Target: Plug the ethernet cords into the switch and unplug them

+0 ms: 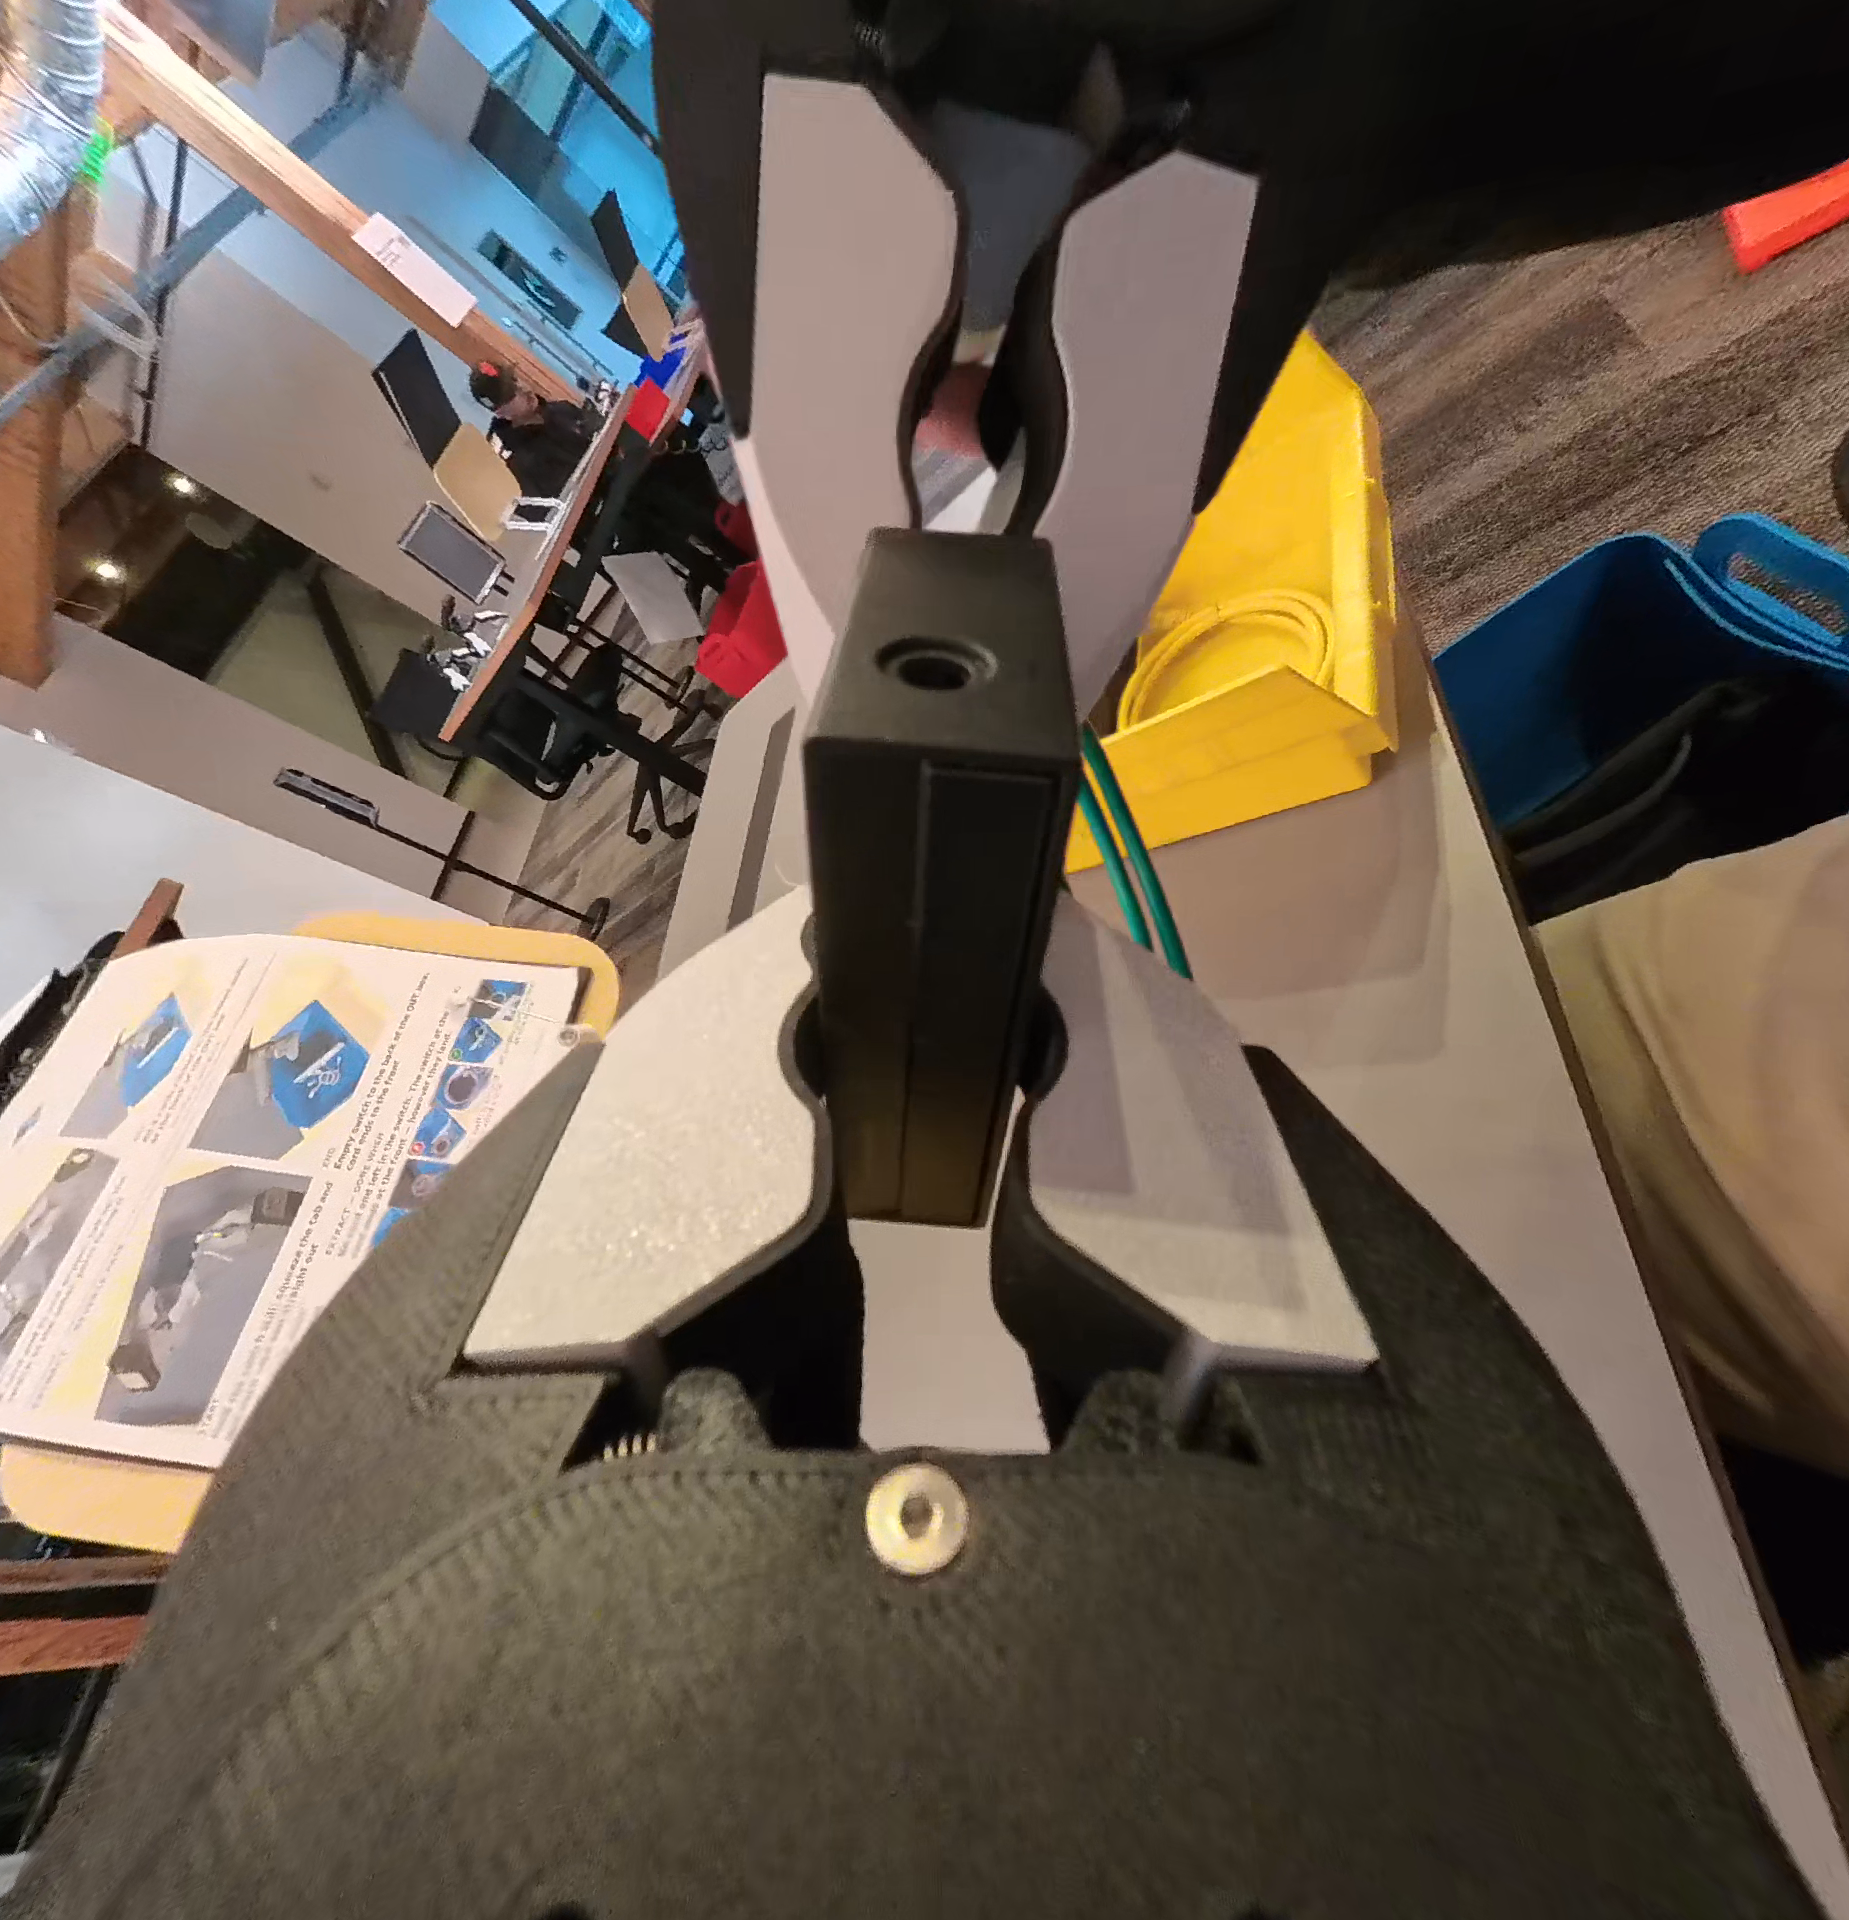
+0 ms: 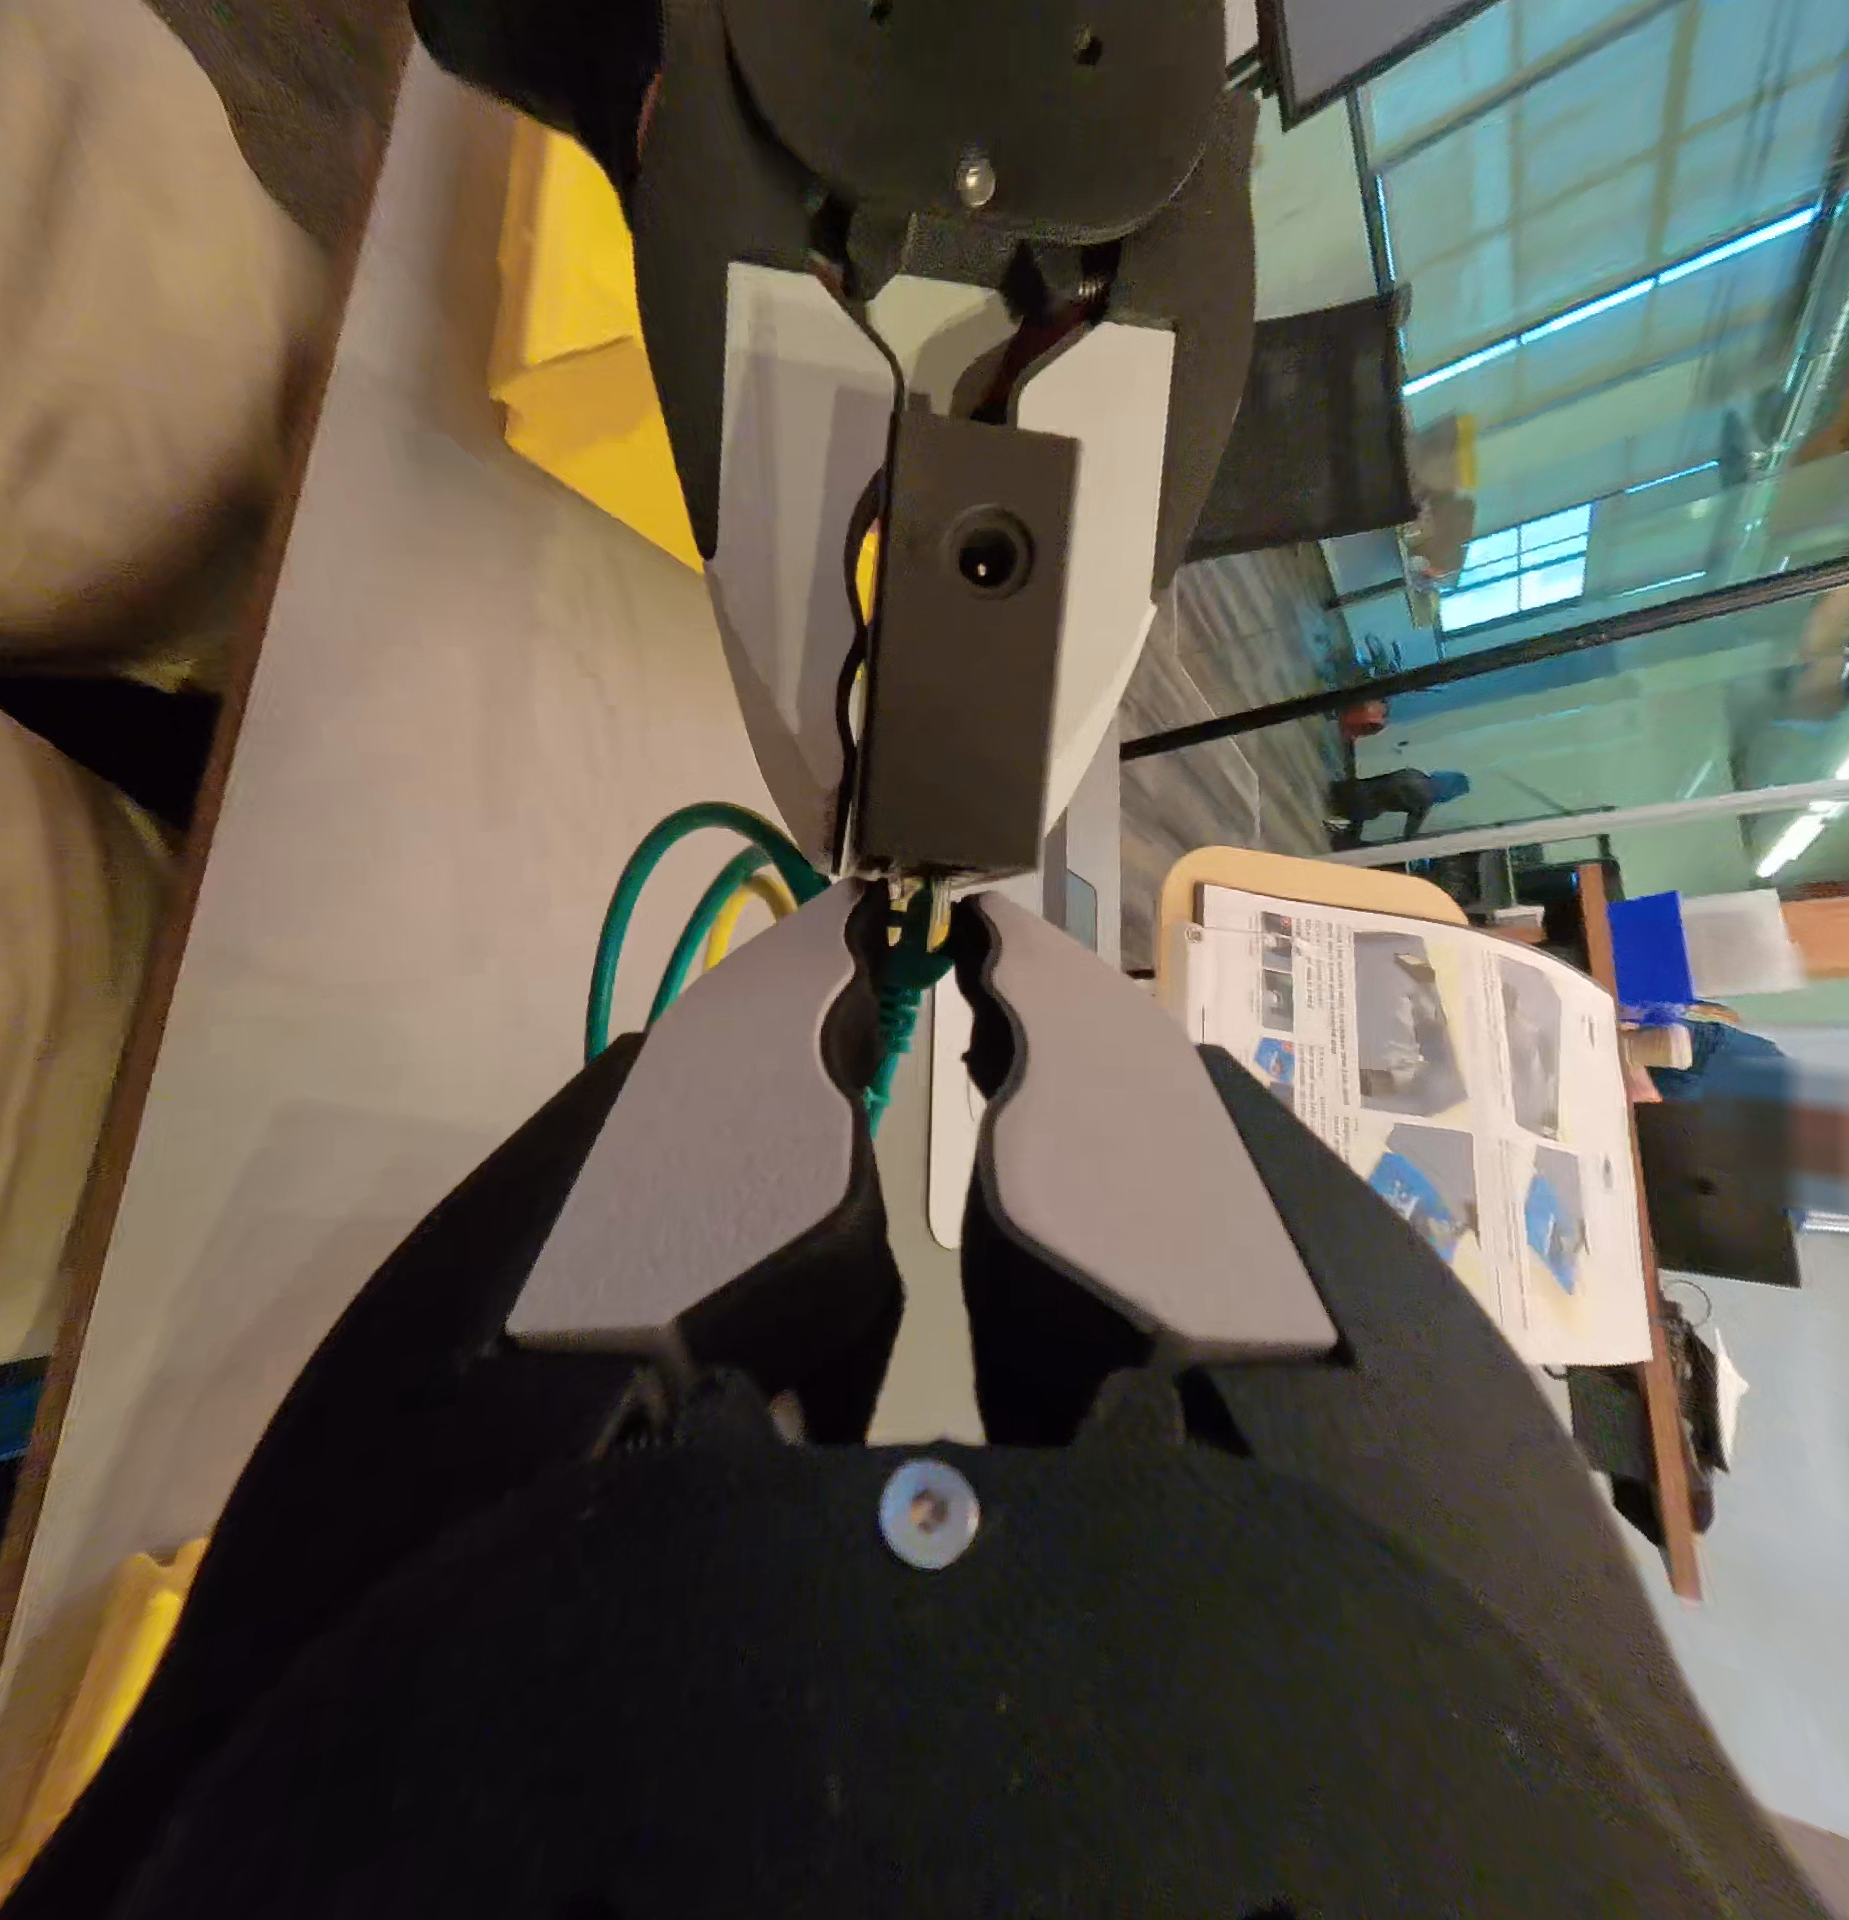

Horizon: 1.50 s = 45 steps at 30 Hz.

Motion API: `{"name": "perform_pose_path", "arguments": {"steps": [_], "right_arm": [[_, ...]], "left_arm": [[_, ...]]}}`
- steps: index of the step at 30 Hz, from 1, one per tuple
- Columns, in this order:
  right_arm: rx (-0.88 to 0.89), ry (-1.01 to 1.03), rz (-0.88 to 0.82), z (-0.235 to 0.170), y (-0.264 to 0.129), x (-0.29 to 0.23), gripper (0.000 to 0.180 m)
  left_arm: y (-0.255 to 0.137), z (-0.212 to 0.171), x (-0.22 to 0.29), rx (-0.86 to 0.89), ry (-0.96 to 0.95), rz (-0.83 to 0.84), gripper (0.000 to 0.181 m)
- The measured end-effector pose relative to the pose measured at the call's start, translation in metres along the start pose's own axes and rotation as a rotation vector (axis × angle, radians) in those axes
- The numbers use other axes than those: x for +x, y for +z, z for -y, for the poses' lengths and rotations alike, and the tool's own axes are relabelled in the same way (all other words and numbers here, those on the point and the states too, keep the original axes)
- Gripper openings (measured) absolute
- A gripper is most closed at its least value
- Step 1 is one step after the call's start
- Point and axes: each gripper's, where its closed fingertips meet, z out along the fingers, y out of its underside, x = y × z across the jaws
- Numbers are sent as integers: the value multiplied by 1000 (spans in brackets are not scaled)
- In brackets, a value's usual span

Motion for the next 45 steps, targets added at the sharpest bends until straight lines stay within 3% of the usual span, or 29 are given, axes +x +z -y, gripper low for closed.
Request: {"name": "perform_pose_path", "arguments": {"steps": [1,4,7,18,26,29,32,35,41,45], "right_arm": [[5,-10,1,1,-1,1,12],[42,-17,13,9,-3,-1,28],[51,-55,10,9,-3,0,15],[-23,-170,90,3,-3,-4,10],[-180,-211,-7,-2,-2,-8,9],[-104,-105,24,-1,-5,-10,10],[-71,17,-8,-16,-28,3,9],[-2,80,9,-15,-37,7,8],[-71,331,-223,-78,-93,55,9],[-146,538,-341,-128,-130,54,9]], "left_arm": [[-1,1,-1,1,8,1,30],[-7,6,-5,23,1,5,30],[-6,6,0,7,34,-10,29],[-2,5,6,22,-14,-50,29],[4,0,11,47,-85,-66,31],[5,2,11,49,-87,-67,31],[-22,-13,-31,58,-208,47,30],[-18,-6,-30,37,-118,66,30],[-17,-17,-30,0,-171,28,30],[-16,-20,-31,-29,-96,73,30]]}}
